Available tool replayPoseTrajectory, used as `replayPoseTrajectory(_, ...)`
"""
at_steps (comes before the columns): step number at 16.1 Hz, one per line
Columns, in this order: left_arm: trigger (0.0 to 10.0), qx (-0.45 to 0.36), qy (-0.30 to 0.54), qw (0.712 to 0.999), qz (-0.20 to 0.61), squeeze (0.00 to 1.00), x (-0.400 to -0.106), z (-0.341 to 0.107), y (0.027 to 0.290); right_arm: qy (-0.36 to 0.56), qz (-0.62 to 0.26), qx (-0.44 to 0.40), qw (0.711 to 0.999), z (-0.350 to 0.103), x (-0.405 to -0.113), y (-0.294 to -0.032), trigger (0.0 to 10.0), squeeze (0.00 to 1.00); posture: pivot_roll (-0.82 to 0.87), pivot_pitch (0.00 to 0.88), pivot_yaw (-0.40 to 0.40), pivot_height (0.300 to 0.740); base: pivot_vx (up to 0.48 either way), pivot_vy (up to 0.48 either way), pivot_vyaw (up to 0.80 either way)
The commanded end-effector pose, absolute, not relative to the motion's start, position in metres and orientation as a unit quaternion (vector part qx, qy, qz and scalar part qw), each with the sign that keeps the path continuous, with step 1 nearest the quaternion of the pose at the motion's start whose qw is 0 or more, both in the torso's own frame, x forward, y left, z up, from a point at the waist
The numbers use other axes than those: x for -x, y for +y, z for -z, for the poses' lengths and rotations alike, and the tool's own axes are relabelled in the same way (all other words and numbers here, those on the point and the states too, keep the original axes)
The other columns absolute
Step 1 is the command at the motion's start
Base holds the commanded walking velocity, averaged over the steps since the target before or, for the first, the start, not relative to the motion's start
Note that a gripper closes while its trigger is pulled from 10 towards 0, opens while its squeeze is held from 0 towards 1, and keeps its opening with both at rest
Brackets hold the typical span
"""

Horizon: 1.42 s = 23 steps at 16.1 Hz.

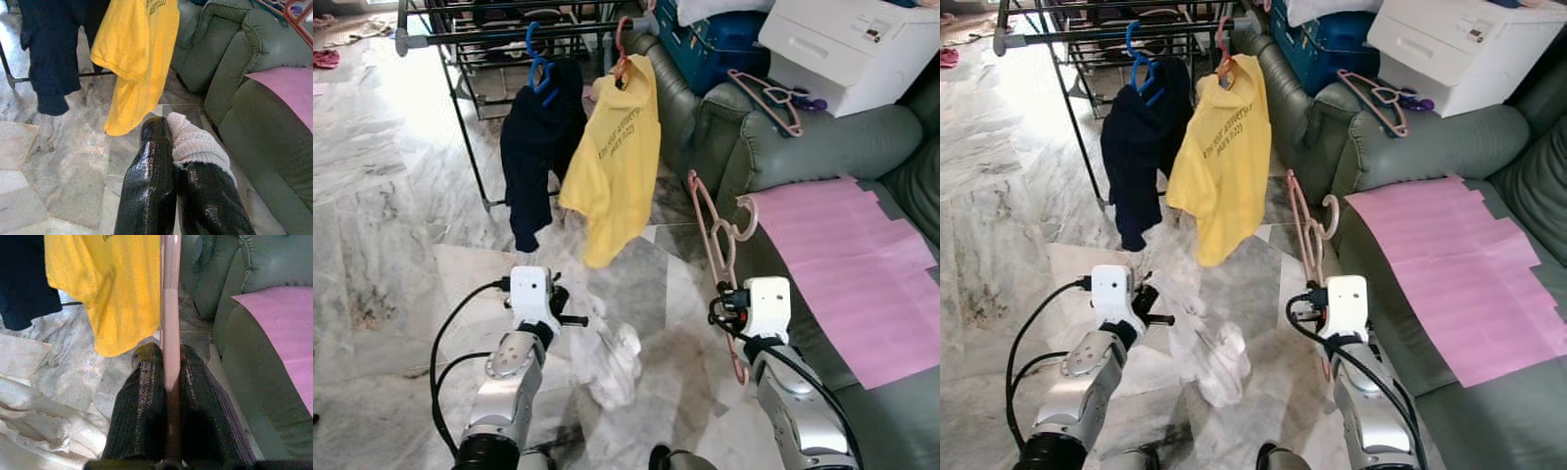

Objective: Hang hanger

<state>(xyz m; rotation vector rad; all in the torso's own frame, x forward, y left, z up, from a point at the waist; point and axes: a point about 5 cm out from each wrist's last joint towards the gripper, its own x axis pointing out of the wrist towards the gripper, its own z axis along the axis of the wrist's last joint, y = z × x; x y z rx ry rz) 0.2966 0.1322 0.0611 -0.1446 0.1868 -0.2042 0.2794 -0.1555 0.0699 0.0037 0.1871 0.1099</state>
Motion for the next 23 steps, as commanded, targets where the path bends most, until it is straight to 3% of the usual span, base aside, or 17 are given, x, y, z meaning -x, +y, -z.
replayPoseTrajectory(1, 10.0, 0.068, 0.083, 0.988, 0.108, 0.0, -0.2986, -0.0657, 0.1311, 0.09, -0.055, -0.001, 0.994, -0.0712, -0.2801, -0.1553, 10.0, 0.0, -0.04, 0.169, -0.034, 0.74, 0.0, 0.289, 0.0)
replayPoseTrajectory(5, 10.0, 0.066, 0.081, 0.988, 0.113, 0.0, -0.2987, -0.0661, 0.1314, 0.091, -0.055, -0.003, 0.994, -0.0705, -0.2795, -0.1534, 10.0, 0.0, -0.04, 0.17, -0.03, 0.74, 0.0, 0.353, -0.4)
replayPoseTrajectory(19, 10.0, 0.06, 0.078, 0.987, 0.127, 0.0, -0.2971, -0.0671, 0.1284, 0.08, -0.06, -0.006, 0.995, -0.0711, -0.2794, -0.1499, 10.0, 0.0, -0.03, 0.173, -0.019, 0.74, 0.0, 0.447, 0.0)
replayPoseTrajectory(23, 10.0, 0.057, 0.074, 0.988, 0.126, 0.0, -0.2963, -0.067, 0.1289, 0.08, -0.063, -0.006, 0.995, -0.0703, -0.2788, -0.148, 10.0, 0.0, -0.03, 0.172, -0.017, 0.74, 0.0, 0.0, 0.0)
